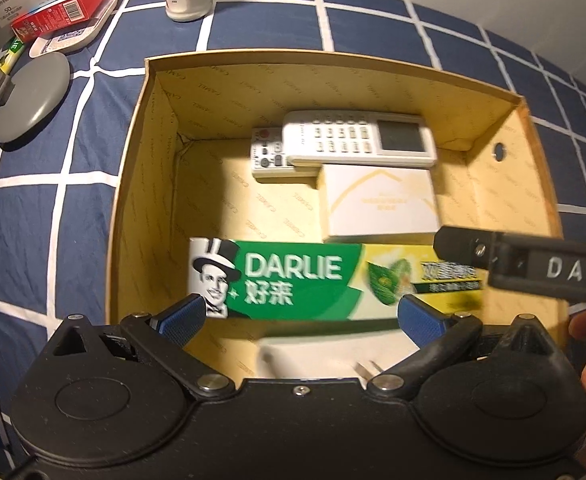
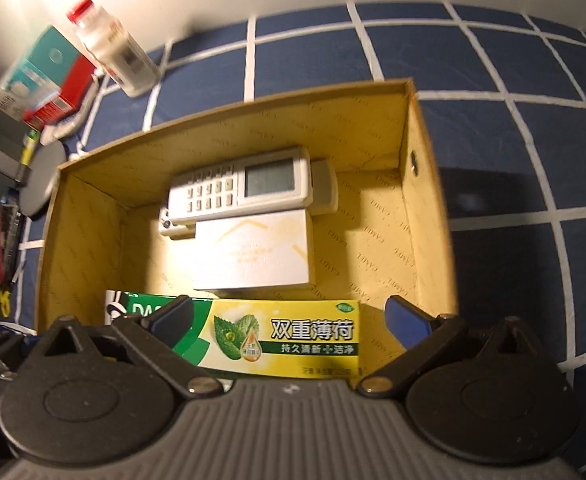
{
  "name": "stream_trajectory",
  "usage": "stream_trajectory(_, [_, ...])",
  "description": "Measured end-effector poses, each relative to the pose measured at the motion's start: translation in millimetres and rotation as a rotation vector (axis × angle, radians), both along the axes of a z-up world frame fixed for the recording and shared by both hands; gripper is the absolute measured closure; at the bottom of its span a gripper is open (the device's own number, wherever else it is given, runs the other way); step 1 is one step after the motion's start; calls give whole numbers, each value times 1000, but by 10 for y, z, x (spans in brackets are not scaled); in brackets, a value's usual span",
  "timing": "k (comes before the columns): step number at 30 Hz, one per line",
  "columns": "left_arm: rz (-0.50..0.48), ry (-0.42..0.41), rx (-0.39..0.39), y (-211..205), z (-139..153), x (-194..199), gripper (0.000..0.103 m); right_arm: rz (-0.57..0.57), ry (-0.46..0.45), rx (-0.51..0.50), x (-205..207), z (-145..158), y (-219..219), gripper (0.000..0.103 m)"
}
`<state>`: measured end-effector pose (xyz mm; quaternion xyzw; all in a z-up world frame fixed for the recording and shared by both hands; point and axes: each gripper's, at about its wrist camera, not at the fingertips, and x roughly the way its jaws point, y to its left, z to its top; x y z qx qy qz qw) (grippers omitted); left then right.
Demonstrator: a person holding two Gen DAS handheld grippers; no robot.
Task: Organize objects
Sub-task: 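Lower the toothpaste box into the box and open the right gripper, then move the right tool toward the white remote lying on the sheet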
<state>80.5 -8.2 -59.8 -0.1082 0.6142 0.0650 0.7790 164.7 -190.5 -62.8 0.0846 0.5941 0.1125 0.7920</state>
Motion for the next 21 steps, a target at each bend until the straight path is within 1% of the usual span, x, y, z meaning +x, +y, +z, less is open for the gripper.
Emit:
stream_trajectory(5, [3, -28, -3, -221, 122, -84, 0, -4, -37, 48, -79, 168, -298, 2])
stream_trajectory(7, [5, -43, -12, -330, 168, -103, 0, 9, -33, 116, -106, 221, -429, 1])
stream_trajectory(8, [7, -49, -12, -396, 190, -108, 0, 12, -34, 123, -125, 257, -491, 0])
stream_trajectory(10, [6, -63, -12, -531, 235, -118, 0, 23, -65, 89, -173, 334, -607, 0])
stream_trajectory(16, [-22, -85, 2, -1027, 338, -90, 0, 4, -111, 80, -245, 503, -1145, 0])
stream_trajectory(21, [-33, -105, -2, -1521, 417, -10, 0, 3, -118, 70, -248, 553, -1683, 0])
